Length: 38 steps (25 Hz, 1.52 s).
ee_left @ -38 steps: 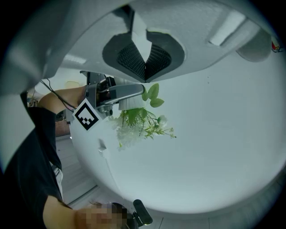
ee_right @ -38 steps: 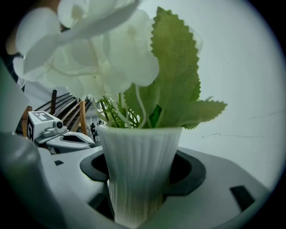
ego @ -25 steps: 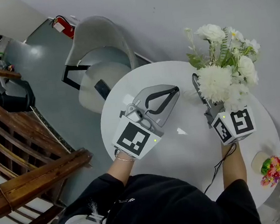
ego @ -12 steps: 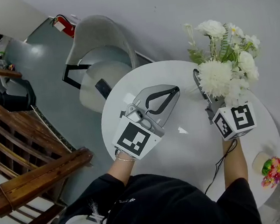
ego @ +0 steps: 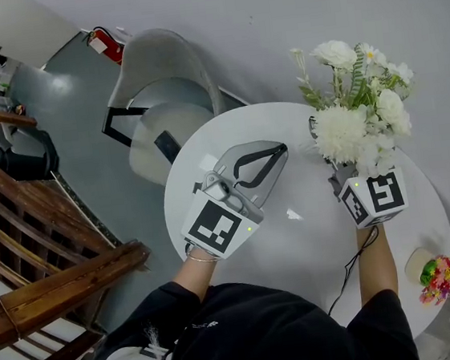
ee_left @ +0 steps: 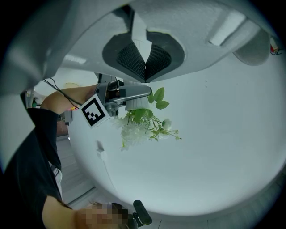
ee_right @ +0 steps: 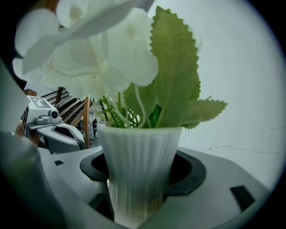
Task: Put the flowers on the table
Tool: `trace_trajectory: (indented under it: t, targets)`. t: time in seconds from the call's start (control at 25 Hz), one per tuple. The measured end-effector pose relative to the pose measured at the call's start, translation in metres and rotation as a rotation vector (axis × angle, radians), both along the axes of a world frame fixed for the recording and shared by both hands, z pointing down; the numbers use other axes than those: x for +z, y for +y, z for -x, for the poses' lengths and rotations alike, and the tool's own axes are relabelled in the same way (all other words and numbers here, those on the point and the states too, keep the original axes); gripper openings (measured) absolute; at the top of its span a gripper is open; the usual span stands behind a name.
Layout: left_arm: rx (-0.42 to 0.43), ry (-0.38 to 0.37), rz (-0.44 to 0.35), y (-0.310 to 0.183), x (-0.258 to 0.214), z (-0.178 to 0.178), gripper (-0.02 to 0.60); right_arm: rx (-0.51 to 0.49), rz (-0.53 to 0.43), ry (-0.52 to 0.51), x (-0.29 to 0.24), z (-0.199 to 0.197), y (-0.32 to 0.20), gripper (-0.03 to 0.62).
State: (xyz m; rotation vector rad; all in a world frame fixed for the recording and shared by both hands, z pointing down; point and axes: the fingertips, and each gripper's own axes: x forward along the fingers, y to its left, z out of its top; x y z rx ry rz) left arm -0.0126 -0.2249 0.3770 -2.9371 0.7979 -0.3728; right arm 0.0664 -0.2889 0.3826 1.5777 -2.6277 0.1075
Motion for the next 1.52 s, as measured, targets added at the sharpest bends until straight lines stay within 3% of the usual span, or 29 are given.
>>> trace_trajectory:
  t: [0.92,1.2,1.52]
  targets:
    - [0.006,0.005,-0.014,-0.003,-0.014,-0.008,-0.002,-0.022,0.002,0.013,-0.002,0.001,-0.001,0.342]
    - [0.012,0.008,-0.032,-0.001,-0.020,-0.011,-0.002,-0.060,-0.008,0.038,-0.004,0.006,0.002,0.393]
    - [0.019,0.019,-0.058,0.010,-0.032,-0.008,-0.002,-0.014,-0.043,-0.003,-0.025,-0.001,0.012,0.399]
